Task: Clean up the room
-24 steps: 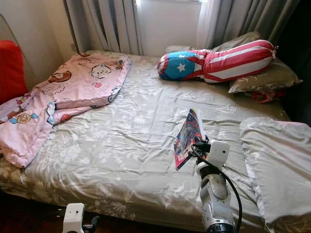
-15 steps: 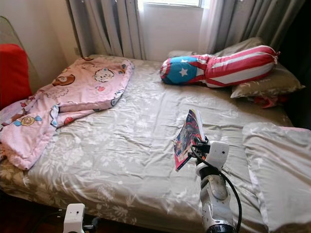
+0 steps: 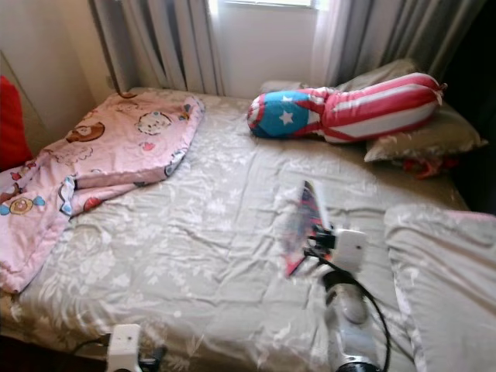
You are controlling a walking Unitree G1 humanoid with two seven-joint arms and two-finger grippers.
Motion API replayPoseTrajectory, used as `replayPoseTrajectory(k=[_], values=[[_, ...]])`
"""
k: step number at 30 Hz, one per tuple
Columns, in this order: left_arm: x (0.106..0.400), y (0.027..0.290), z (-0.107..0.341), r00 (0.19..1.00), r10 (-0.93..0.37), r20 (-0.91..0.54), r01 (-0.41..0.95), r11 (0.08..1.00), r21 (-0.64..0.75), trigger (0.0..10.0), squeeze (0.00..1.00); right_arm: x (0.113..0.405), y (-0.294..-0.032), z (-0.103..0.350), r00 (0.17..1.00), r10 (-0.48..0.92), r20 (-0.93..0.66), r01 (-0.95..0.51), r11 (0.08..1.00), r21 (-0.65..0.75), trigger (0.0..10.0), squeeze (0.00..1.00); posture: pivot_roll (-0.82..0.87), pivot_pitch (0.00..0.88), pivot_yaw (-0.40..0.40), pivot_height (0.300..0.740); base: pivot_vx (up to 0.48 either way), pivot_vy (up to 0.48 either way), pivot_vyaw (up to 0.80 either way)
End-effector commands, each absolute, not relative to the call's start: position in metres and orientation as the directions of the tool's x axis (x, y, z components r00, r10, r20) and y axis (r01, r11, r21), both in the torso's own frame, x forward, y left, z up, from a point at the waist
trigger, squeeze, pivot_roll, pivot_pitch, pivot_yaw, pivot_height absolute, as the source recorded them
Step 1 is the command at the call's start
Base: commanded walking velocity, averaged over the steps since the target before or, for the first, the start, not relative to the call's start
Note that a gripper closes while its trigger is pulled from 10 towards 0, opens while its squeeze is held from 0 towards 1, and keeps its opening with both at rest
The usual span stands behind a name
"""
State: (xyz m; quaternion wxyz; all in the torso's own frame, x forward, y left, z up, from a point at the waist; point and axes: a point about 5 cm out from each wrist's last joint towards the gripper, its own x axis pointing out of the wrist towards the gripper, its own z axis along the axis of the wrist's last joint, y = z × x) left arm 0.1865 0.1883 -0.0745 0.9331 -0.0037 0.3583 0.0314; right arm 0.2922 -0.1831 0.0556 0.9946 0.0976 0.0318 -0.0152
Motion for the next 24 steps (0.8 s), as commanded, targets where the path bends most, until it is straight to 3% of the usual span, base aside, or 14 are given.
replayPoseTrajectory(k=[1, 11, 17, 24], values=[[0.183, 0.198, -0.075, 0.731, 0.076, -0.678, -0.067, 0.997, 0.040, 10.0, 0.00, 0.300, -0.170, 0.069, 1.000, 0.014, -0.003, -0.013, 0.978, 0.206, 10.0, 0.00, 0.03, 0.000, -0.054, 0.740, 0.296, 0.000, 0.00], [0.191, 0.198, -0.070, 0.764, 0.076, -0.641, -0.073, 0.997, 0.032, 10.0, 0.00, 0.300, -0.169, 0.068, 1.000, 0.014, -0.007, -0.012, 0.978, 0.207, 10.0, 0.00, 0.03, 0.000, -0.052, 0.740, 0.027, 0.000, 0.00], [0.212, 0.198, -0.054, 0.838, 0.075, -0.541, -0.089, 0.996, 0.001, 10.0, 0.00, 0.299, -0.168, 0.068, 1.000, 0.016, -0.006, -0.014, 0.978, 0.209, 10.0, 0.00, 0.02, 0.000, -0.046, 0.740, 0.000, 0.000, 0.00], [0.247, 0.202, -0.009, 0.965, 0.129, -0.230, -0.138, 0.990, -0.023, 10.0, 0.00, 0.297, -0.168, 0.066, 1.000, 0.018, -0.005, -0.016, 0.978, 0.208, 10.0, 0.00, 0.01, 0.000, -0.037, 0.740, 0.000, 0.000, 0.00]])
